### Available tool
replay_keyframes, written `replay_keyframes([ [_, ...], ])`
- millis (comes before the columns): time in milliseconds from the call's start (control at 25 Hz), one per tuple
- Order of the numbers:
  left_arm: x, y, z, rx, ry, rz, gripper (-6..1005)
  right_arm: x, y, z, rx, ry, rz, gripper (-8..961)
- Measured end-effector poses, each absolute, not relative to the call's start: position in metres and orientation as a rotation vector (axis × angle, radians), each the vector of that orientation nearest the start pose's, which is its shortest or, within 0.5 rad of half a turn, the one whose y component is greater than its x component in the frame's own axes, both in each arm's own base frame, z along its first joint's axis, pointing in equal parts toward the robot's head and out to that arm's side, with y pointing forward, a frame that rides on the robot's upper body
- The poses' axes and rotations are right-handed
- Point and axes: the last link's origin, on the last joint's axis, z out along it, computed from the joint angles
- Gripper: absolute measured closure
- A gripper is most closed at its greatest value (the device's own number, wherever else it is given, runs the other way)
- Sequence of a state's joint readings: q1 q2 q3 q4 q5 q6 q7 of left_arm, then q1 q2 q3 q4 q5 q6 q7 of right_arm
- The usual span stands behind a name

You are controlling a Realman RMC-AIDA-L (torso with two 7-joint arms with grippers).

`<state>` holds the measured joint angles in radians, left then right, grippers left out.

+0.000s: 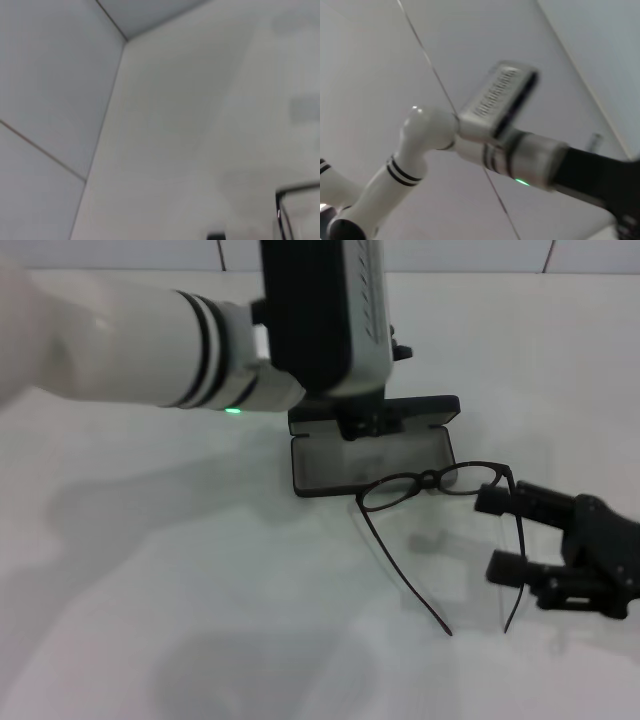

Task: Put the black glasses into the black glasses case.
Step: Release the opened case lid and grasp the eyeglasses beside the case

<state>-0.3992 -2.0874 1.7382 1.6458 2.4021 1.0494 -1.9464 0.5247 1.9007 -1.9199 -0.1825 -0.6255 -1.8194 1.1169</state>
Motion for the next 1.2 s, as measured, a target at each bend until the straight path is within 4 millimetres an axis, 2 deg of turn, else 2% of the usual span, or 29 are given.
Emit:
replay_keyframes([
  [160,-0.089,0.326,-0.01,-2.608,0.263,-0.097,462,0.25,0.281,0.007,-2.826,0.64,1.321,102],
  [280,-0.088,0.32,0.017,-2.583,0.196,-0.289,463,0.25,0.297,0.018,-2.892,0.641,1.191,103],
  [320,-0.087,0.316,0.032,-2.577,0.156,-0.411,463,0.249,0.303,0.022,-2.923,0.649,1.135,103],
  [400,-0.089,0.314,0.045,-2.575,0.114,-0.524,464,0.243,0.317,0.027,-2.975,0.649,1.038,103],
  [560,-0.107,0.305,0.074,-2.595,0.035,-0.773,510,0.223,0.343,0.03,-3.057,0.606,0.89,104],
  [680,-0.128,0.296,0.078,-2.637,0.004,-0.903,555,0.205,0.363,0.031,-3.112,0.61,0.745,141],
  [800,-0.148,0.29,0.073,-2.661,-0.041,-1.005,600,0.187,0.385,0.024,-3.168,0.62,0.425,197],
  [960,-0.167,0.283,0.062,-2.674,-0.079,-1.11,696,0.172,0.402,0.011,-3.167,0.559,0.119,196],
  [1040,-0.167,0.283,0.062,-2.674,-0.079,-1.11,763,0.167,0.409,0.003,-3.154,0.525,-0.024,196],
  [1120,-0.183,0.277,0.052,-2.689,-0.116,-1.151,829,0.159,0.414,-0.005,-3.144,0.486,-0.137,216],
  [1200,-0.189,0.273,0.049,-2.694,-0.133,-1.163,833,0.148,0.418,-0.016,-3.132,0.425,-0.264,235],
])
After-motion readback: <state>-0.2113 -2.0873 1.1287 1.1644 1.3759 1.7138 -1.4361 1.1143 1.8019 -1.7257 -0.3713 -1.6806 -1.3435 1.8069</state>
